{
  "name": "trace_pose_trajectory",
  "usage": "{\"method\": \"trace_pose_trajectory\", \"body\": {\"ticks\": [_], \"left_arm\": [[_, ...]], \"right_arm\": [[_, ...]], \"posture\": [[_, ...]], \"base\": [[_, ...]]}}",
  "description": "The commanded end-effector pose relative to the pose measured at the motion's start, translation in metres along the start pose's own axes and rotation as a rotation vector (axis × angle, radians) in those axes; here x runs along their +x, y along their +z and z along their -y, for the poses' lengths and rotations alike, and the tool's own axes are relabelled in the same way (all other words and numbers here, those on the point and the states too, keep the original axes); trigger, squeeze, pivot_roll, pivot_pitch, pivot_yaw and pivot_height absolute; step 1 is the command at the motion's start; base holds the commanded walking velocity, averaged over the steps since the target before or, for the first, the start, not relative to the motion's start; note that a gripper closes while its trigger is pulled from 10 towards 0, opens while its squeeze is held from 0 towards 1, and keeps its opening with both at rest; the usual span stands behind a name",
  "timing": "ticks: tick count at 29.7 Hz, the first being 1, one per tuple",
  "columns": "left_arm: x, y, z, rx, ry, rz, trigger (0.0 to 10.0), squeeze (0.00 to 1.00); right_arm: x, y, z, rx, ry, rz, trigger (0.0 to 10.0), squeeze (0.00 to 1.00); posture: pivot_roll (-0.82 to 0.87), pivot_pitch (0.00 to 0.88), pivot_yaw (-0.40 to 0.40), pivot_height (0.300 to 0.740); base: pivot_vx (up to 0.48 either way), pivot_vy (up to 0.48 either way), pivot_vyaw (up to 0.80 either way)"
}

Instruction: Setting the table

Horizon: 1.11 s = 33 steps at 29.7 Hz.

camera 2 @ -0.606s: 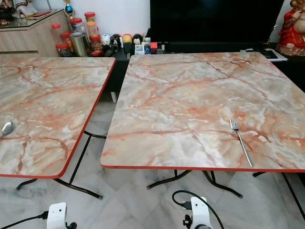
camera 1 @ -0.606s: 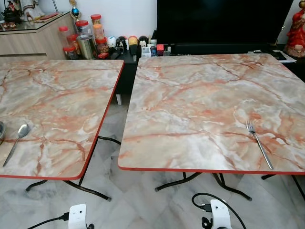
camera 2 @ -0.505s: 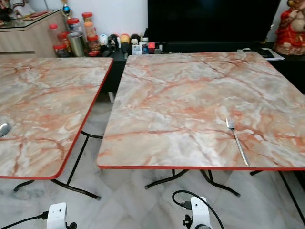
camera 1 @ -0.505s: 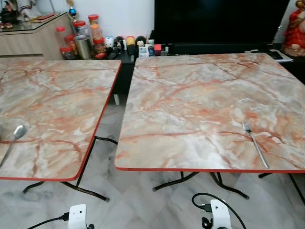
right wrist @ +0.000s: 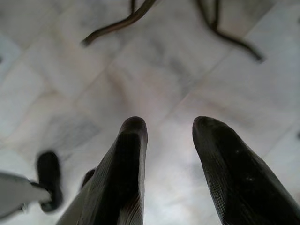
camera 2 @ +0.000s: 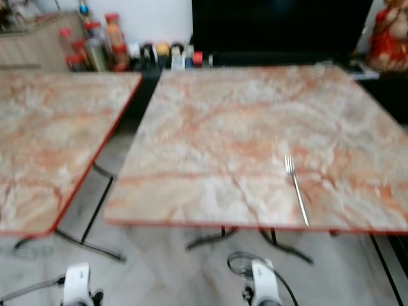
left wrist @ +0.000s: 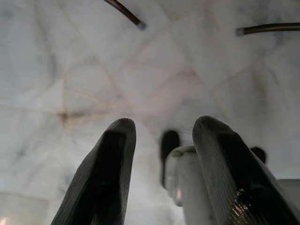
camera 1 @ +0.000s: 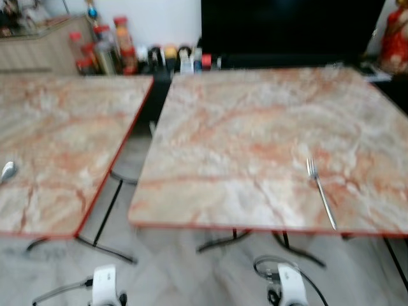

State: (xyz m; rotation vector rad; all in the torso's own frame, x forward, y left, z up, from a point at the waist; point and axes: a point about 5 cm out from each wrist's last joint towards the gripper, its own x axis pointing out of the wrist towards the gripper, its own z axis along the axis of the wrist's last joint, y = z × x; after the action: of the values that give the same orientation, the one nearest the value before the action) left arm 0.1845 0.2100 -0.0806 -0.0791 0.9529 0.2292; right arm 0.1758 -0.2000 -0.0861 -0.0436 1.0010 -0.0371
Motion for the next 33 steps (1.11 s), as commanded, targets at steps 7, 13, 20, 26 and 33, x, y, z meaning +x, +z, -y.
{"method": "trace_pose_trajectory", "body": {"ticks": [7,13,20,26,33], "left_arm": [[-0.0004,-0.0016,-0.0081,-0.008,0.022,-0.012,10.0,0.00],[-0.0003,-0.0016,-0.0072,-0.010,0.020,-0.014,10.0,0.00],[-0.0003,-0.0018,-0.0060,-0.010,0.014,-0.016,10.0,0.00],[-0.0001,-0.0009,-0.0061,-0.009,0.013,-0.016,10.0,0.00],[-0.0001,-0.0004,-0.0069,-0.007,0.015,-0.015,10.0,0.00]], "right_arm": [[0.0010,0.0047,-0.0074,0.012,0.017,0.025,10.0,0.00],[0.0010,0.0065,-0.0064,-0.012,0.010,0.037,10.0,0.00],[0.0008,0.0076,-0.0055,-0.001,-0.011,0.055,10.0,0.00],[0.0006,0.0106,-0.0066,0.009,-0.004,0.090,10.0,0.00],[0.0005,0.0128,-0.0069,0.002,-0.014,0.111,10.0,0.00]], "posture": [[0.00,0.000,0.022,0.740],[0.00,0.000,0.019,0.740],[0.00,0.000,0.019,0.740],[-0.02,0.000,0.024,0.740],[-0.02,0.000,0.027,0.740]], "base": [[0.000,0.000,0.00],[0.000,0.000,0.00],[0.000,0.000,0.00],[0.000,0.000,0.00],[0.000,0.000,0.00]]}}
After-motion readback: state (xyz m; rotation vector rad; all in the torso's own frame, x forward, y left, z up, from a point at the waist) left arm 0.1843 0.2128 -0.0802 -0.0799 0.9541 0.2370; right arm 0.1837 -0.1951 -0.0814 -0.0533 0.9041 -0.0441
